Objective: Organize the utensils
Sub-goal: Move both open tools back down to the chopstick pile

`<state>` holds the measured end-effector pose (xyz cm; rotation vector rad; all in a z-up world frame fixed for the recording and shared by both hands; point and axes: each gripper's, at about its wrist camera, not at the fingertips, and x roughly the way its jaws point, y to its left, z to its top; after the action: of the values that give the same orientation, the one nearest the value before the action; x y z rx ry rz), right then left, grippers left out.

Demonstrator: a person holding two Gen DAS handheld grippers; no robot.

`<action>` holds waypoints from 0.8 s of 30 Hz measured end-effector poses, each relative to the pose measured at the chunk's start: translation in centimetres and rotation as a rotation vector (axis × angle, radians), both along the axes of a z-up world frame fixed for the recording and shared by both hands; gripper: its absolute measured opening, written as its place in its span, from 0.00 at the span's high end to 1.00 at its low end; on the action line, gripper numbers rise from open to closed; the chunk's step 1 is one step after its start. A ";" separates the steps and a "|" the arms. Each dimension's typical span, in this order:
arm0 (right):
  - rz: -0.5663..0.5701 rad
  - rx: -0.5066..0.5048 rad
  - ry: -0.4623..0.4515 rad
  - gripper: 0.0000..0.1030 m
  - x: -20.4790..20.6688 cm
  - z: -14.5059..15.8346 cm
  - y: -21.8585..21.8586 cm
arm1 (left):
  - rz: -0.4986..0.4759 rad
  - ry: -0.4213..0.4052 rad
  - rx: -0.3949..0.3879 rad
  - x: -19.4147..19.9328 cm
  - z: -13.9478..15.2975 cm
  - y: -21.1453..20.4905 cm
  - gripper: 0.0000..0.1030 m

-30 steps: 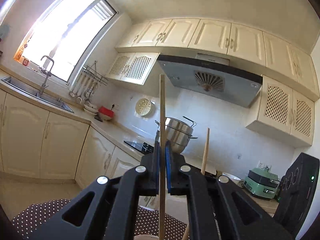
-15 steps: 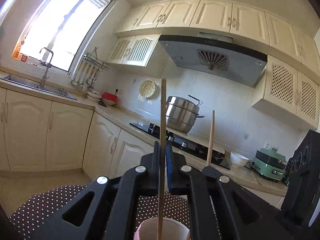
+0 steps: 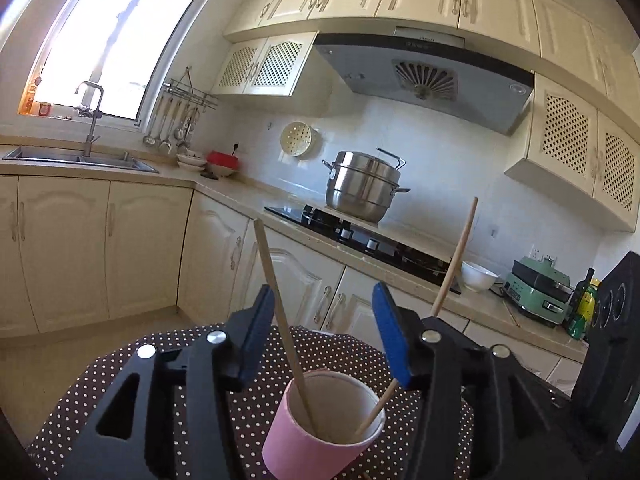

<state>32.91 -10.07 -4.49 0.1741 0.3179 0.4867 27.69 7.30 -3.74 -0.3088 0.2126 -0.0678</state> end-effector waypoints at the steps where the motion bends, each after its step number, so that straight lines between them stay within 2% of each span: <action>1: -0.002 -0.004 0.005 0.94 -0.2 -0.1 0.0 | 0.000 0.011 0.002 -0.1 0.0 -0.1 0.47; 10: -0.033 -0.022 0.049 0.93 -1.2 -0.3 -0.1 | -0.012 0.089 0.037 -1.5 -0.2 -0.6 0.38; 12: -0.037 -0.020 0.060 0.90 -1.3 -0.3 -0.2 | -0.015 0.113 0.040 -1.6 -0.1 -0.7 0.36; 14: -0.049 -0.022 0.063 0.79 -1.6 -0.2 -0.6 | -0.016 0.136 0.044 -1.8 -0.1 -0.7 0.35; 16: -0.056 -0.016 0.063 0.74 -2.0 -0.1 -1.0 | -0.026 0.165 0.044 -2.1 -0.1 -0.7 0.35; 20: -0.066 -0.014 0.069 0.74 -2.7 -0.1 -1.8 | -0.041 0.222 0.050 -2.6 -0.3 -1.0 0.35; 24: -0.068 -0.028 0.079 0.74 -3.6 -0.3 -2.7 | -0.083 0.324 0.066 -2.6 -0.9 -1.8 0.35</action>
<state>29.30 -12.74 -4.76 0.1763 0.3946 0.4086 25.11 5.54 -4.61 -0.2440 0.5482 -0.0928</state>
